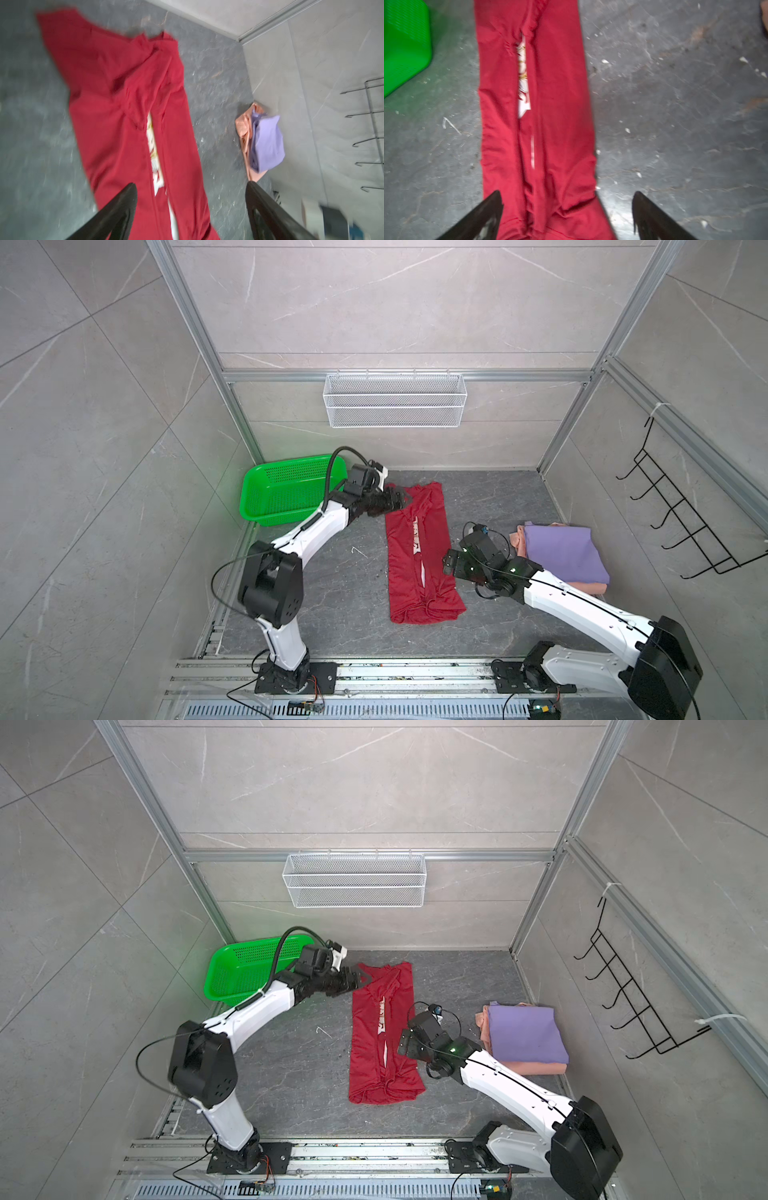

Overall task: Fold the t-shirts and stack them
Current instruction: 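Pull both grippers toward the robot, straightening the red strip lengthwise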

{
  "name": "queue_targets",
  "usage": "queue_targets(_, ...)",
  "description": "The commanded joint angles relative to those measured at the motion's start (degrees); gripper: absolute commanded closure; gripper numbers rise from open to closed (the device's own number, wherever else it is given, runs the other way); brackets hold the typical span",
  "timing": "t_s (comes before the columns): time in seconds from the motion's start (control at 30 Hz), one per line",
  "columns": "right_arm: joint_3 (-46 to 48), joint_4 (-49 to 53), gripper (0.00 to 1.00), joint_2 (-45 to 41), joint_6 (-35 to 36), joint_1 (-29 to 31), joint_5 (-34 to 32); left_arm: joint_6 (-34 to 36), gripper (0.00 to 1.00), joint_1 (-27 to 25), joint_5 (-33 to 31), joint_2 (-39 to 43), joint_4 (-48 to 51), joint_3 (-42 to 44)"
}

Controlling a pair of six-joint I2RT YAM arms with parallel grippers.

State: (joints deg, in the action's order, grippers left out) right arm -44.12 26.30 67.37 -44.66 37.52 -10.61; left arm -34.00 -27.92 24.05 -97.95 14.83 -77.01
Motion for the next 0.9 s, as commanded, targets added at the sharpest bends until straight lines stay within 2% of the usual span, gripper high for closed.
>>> queue_targets(0.0, 3.1, -1.0, 0.0, -3.5, 3.3, -1.5, 5.5, -3.4, 0.02, -2.7, -2.4, 7.3, 1.1, 12.4)
queue_targets(0.1, 5.4, 0.6, 0.01, -5.9, 3.2, -1.8, 7.6, -8.4, 0.0, -5.5, -3.8, 15.6, 1.3, 23.9)
queue_targets(0.23, 9.6, 0.4, 0.03, -6.9, 1.4, -1.8, 12.4, -18.1, 0.02, -11.8, -7.0, 24.1, 2.2, 36.2)
queue_targets(0.37, 14.0, -0.8, 0.06, -7.5, -1.3, -1.8, 14.3, -26.9, 0.05, -18.8, -11.1, 30.7, 1.7, 43.6)
queue_targets(0.47, 16.4, -2.5, 0.11, -7.7, -2.5, -1.8, 15.5, -30.9, 0.08, -21.5, -12.9, 34.2, 1.3, 47.3)
queue_targets(0.6, 19.4, -3.8, 0.15, -7.9, -4.4, -1.8, 16.3, -33.1, 0.13, -22.2, -13.0, 35.0, -0.6, 50.0)
queue_targets(0.87, 24.2, -9.8, 0.23, -5.7, -8.4, -1.8, 18.1, -33.8, 0.21, -22.9, -9.9, 28.9, -7.4, 51.2)
